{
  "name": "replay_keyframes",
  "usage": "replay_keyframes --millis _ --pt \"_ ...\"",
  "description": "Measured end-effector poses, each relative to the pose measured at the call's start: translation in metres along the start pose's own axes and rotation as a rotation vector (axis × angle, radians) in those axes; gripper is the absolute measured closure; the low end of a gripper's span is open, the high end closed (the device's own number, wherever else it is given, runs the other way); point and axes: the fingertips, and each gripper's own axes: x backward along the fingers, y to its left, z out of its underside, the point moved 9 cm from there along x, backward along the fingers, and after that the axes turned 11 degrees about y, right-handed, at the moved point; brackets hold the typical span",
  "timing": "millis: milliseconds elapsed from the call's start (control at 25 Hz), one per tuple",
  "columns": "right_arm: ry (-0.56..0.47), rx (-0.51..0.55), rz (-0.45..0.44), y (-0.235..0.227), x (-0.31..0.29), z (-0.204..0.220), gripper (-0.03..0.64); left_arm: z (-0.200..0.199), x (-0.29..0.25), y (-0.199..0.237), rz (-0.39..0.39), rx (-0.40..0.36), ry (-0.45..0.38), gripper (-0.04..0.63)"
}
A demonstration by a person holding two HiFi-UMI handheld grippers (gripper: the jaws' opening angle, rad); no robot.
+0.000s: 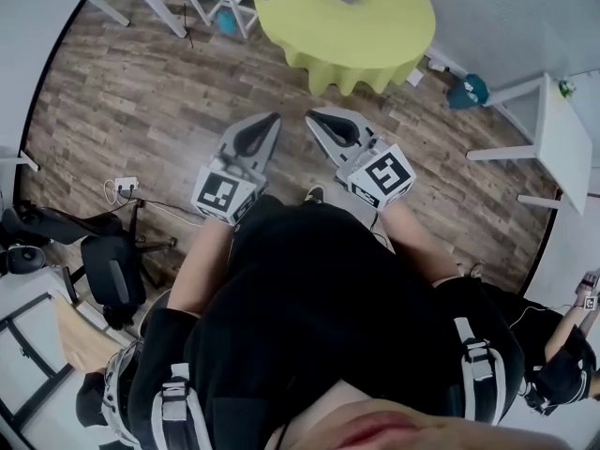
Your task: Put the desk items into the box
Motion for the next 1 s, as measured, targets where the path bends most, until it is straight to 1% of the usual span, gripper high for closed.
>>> replay_keyframes --millis 200,440,600,800,1000 --pt "0.003 0.001 -0.012 -0.007 -0.003 0.001 0.598 0.003 -0.007 0.0 -0.006 -0.005 0.014 0.58" --pt "0.016 -0.011 -0.018 -0.022 -0.03 0.001 0.598 0.004 -0.017 0.028 -0.006 0.006 0.013 0.58" --pt "0.03 -0.012 -0.01 -0.031 -0.058 -0.007 0.598 0.001 -0.022 0.059 0.001 0.004 0.002 0.58" --pt "0.046 -0.004 0.001 -0.05 -0.103 -0.018 0.598 -0.001 -0.035 0.11 0.018 0.009 -0.005 0.58" --pt "0.05 -0.016 0.029 -0.07 -0.146 -0.033 0.598 -0.005 -0.049 0.158 0.056 0.002 0.007 0.58"
